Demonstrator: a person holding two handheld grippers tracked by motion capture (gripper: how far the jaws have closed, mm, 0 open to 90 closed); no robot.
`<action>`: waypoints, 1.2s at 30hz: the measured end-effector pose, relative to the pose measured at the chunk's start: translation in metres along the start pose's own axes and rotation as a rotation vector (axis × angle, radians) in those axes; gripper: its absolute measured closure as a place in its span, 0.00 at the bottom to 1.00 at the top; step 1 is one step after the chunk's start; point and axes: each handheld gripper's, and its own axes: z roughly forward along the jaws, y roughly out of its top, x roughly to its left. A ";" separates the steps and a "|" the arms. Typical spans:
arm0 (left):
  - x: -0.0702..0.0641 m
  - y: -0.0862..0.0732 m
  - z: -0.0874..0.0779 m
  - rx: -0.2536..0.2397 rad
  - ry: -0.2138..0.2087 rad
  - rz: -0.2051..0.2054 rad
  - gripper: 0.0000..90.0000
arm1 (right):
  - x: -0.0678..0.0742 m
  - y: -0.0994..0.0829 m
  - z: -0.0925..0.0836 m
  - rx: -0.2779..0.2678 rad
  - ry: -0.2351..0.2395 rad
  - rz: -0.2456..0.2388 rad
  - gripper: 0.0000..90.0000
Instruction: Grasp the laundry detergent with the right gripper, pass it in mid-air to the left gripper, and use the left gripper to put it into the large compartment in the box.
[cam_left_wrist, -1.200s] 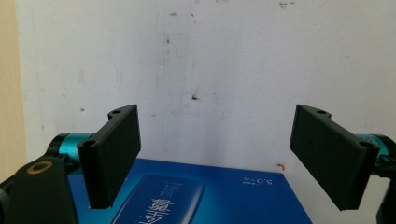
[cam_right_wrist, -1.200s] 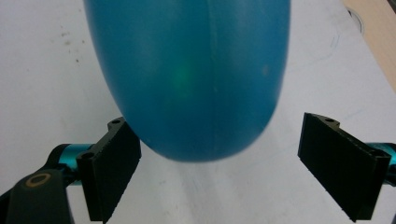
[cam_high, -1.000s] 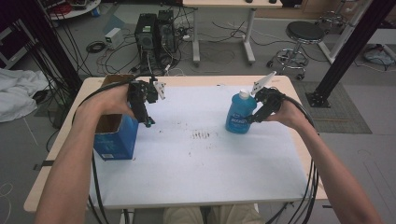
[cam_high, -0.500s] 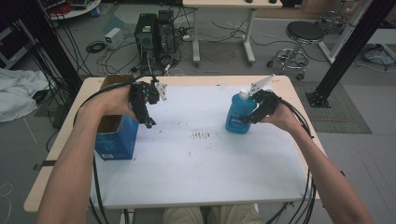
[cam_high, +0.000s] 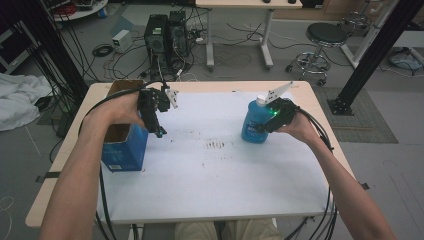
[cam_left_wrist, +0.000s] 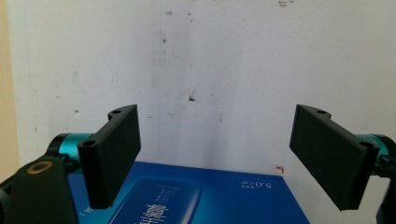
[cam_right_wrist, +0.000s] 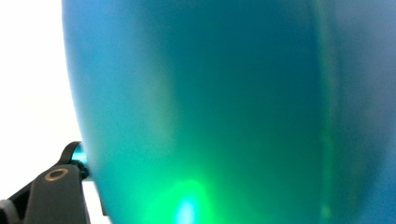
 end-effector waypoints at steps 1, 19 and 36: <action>0.000 0.000 0.000 -0.002 -0.001 -0.002 0.18 | 0.000 0.000 0.000 0.000 -0.003 -0.001 0.21; 0.000 -0.002 0.001 -0.003 -0.002 -0.005 0.18 | 0.000 -0.001 0.001 -0.004 0.015 -0.009 0.31; 0.000 -0.002 0.002 -0.003 -0.002 -0.007 0.18 | -0.003 -0.004 0.003 -0.001 0.048 -0.018 0.43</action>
